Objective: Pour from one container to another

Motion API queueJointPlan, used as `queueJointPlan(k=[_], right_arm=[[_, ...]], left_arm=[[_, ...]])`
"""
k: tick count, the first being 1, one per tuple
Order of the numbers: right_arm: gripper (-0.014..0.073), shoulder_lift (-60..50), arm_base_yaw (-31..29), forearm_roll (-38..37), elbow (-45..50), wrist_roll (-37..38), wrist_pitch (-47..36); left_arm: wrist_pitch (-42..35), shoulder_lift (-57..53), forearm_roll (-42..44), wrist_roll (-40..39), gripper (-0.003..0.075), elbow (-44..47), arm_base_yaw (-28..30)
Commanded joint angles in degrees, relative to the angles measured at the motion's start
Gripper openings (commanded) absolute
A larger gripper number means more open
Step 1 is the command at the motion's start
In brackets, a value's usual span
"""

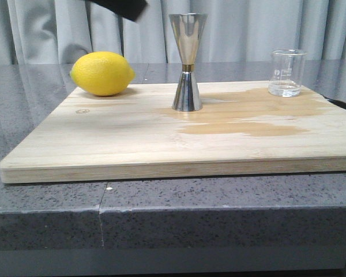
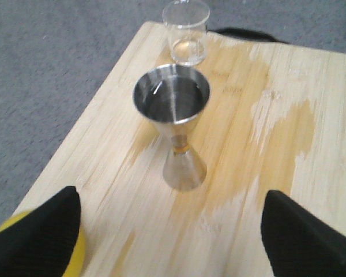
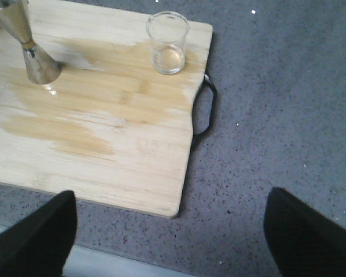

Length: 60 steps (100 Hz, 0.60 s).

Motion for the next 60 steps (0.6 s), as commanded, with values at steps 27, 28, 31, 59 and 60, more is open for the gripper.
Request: queueJointPlan(k=[27, 28, 31, 59, 60], right_arm=[[0.0594, -0.15, -0.05, -1.08, -1.77, 2.07, -2.03], [0.0594, -0.15, -0.05, -1.08, -1.77, 2.07, -2.03], [0.0594, -0.15, -0.05, -1.08, -1.77, 2.07, -2.03], [0.0594, -0.62, -0.05, -1.08, 0.02, 2.2, -3.49], [0.0594, -0.78, -0.05, -1.08, 0.22, 2.2, -3.67]], left_arm=[[7.88, -22.78, 36.48, -46.22, 0.0589, -1.55, -0.27], [8.08, -23.13, 36.92, -46.77, 0.0589, -1.55, -0.27], [8.84, -24.49, 38.69, -49.09, 0.0589, -1.55, -0.27], [8.44, -36.68, 53.16, -71.9, 0.0586, 6.31, -0.27], [8.08, -37.32, 53.41, -72.64, 0.0586, 6.71, -0.27]])
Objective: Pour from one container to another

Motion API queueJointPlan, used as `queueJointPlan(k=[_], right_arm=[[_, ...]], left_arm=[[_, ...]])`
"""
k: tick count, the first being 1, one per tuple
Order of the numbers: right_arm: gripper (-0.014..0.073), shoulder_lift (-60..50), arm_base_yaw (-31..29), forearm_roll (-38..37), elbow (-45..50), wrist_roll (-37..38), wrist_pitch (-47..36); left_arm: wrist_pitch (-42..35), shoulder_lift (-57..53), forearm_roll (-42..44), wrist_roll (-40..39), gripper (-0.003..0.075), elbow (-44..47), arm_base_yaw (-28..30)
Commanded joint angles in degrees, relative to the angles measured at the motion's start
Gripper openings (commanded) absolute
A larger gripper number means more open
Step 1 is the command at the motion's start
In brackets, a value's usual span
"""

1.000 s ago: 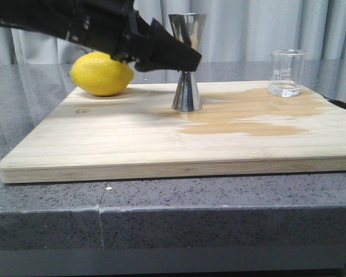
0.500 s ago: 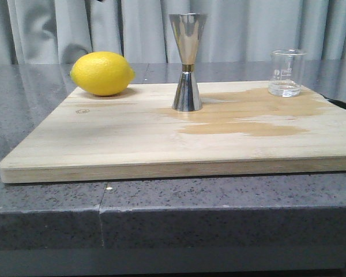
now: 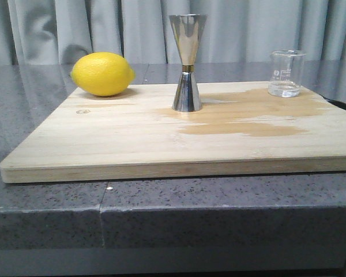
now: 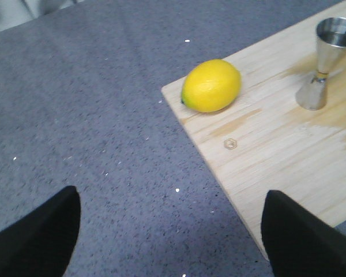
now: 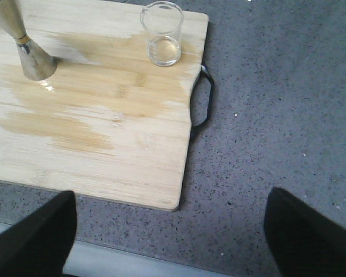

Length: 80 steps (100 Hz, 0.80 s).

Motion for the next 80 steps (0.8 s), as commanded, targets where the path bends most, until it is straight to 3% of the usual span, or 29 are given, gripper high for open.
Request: queueJointPlan(k=[1, 16, 34, 49, 58, 80], right_arm=[[0.0593, -0.6, -0.05, -0.58, 0.34, 0.21, -4.74], [0.0592, -4.37, -0.05, -0.47, 5.81, 0.21, -11.17], [0.0592, -10.75, -0.05, -0.47, 12.0, 0.21, -19.32], [0.0575, -12.91, -0.05, -0.58, 13.15, 0.21, -20.4], [0.0477, -12.91, -0.05, -0.58, 13.15, 0.21, -20.39], [0.0097, -12.91, -0.05, -0.58, 13.15, 0.21, -20.51]], left_arm=[[-4.78, -3.84, 4.05, -6.73, 0.0586, 2.57, -0.27], [-9.56, -10.92, 6.24, -13.0, 0.0586, 12.15, -0.27], [-18.67, -17.17, 6.24, -13.79, 0.0586, 21.19, -0.27], [-24.08, -18.11, 6.24, -13.79, 0.0571, 24.23, -0.27], [-25.27, -17.84, 6.24, -13.79, 0.0481, 24.65, -0.27], [-26.56, -17.75, 7.05, -13.79, 0.0138, 24.65, -0.27]])
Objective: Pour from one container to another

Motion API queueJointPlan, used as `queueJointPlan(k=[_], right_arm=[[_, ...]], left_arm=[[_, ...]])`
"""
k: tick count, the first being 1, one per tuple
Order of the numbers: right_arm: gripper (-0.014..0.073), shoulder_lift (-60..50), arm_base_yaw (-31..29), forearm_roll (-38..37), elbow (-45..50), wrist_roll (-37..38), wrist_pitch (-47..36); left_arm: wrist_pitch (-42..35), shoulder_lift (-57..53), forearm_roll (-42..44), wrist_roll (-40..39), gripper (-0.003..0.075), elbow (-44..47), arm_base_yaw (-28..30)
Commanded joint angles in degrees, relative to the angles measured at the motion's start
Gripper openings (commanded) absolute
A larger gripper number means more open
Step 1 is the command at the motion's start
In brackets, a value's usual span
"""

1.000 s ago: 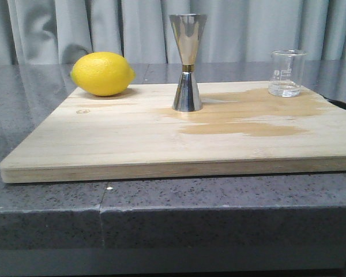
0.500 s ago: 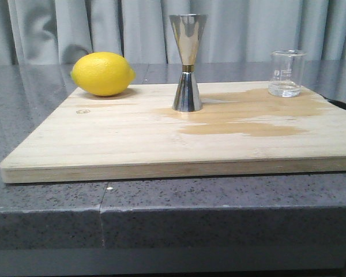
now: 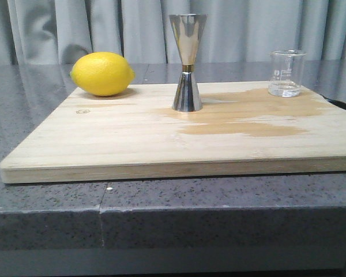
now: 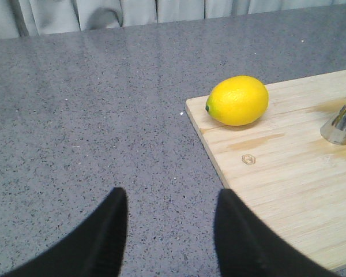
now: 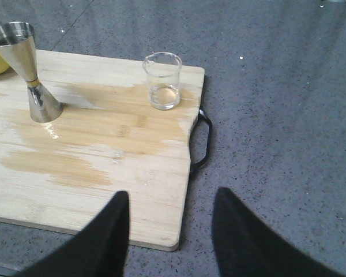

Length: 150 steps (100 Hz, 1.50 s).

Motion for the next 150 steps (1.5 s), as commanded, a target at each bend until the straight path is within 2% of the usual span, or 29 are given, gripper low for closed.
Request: queueJointPlan(k=[1, 13, 19, 88, 98, 107, 125, 150], right_arm=[[0.0088, 0.01, -0.05, -0.58, -1.3, 0.21, -4.63], [-0.0041, 0.01, -0.05, -0.58, -1.3, 0.21, -4.63], [-0.0075, 0.01, -0.05, -0.58, -1.3, 0.21, -4.76], [-0.0075, 0.01, -0.05, -0.69, -1.3, 0.21, -5.84], [-0.0075, 0.01, -0.05, -0.69, -1.3, 0.21, -5.84], [-0.0075, 0.01, -0.05, -0.69, -1.3, 0.21, -5.84], [-0.0075, 0.01, -0.05, -0.69, -1.3, 0.21, -5.84], [-0.0075, 0.01, -0.05, -0.69, -1.3, 0.21, -5.84]], left_arm=[[-5.13, 0.48, 1.13, -0.61, 0.0119, -1.58, -0.27], [-5.13, 0.48, 1.43, -0.61, -0.0017, -1.58, -0.27], [-5.25, 0.48, 1.72, -0.61, -0.0019, -1.58, -0.27], [-6.07, -0.33, 2.22, -0.3, -0.0019, -0.33, 0.22], [-8.07, -3.57, 0.1, 5.95, -0.0019, 3.44, 3.96], [-13.6, -8.43, -5.46, 10.66, -0.0019, 8.07, 8.86], [-23.19, -18.44, -5.63, 10.49, -0.0019, 20.2, 15.11], [-30.95, -30.01, -7.69, 10.49, -0.0019, 35.05, 18.73]])
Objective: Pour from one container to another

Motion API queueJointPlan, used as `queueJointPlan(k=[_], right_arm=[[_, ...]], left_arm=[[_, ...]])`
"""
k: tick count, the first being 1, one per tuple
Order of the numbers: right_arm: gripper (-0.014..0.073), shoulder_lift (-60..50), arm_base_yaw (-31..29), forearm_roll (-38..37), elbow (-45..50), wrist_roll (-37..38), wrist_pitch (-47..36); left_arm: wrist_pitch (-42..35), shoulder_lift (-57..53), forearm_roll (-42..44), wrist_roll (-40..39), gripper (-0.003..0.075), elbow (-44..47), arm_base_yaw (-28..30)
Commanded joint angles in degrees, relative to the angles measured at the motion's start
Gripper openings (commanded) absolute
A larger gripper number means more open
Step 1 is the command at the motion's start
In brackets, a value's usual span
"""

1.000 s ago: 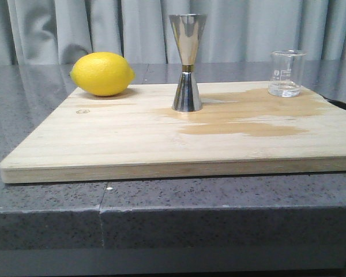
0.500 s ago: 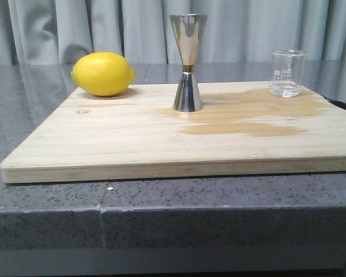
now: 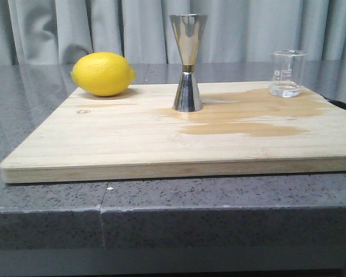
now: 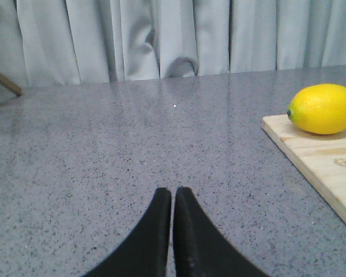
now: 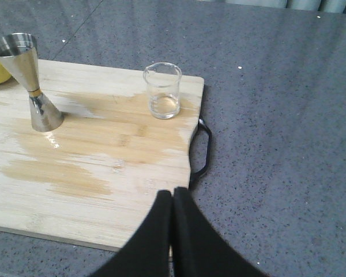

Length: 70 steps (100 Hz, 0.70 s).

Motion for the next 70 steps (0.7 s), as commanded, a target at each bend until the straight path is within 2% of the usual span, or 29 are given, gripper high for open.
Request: queueJointPlan(k=[1, 23, 29, 70], right_arm=[[-0.0075, 0.01, -0.05, -0.56, -1.3, 0.18, -4.35], [-0.0075, 0.01, -0.05, -0.56, -1.3, 0.18, -4.35], [-0.0075, 0.01, -0.05, -0.56, -1.3, 0.18, -4.35], [-0.0075, 0.01, -0.05, -0.56, -1.3, 0.18, -4.35]], left_arm=[[-8.02, -1.89, -1.15, 0.17, -0.0019, 2.03, 0.78], [-17.18, -4.49, -2.13, 0.17, -0.0019, 10.05, 0.89], [-14.81, -4.49, -2.99, 0.17, -0.0019, 9.68, 0.89], [-15.05, -4.49, -2.99, 0.17, -0.0019, 9.81, 0.89]])
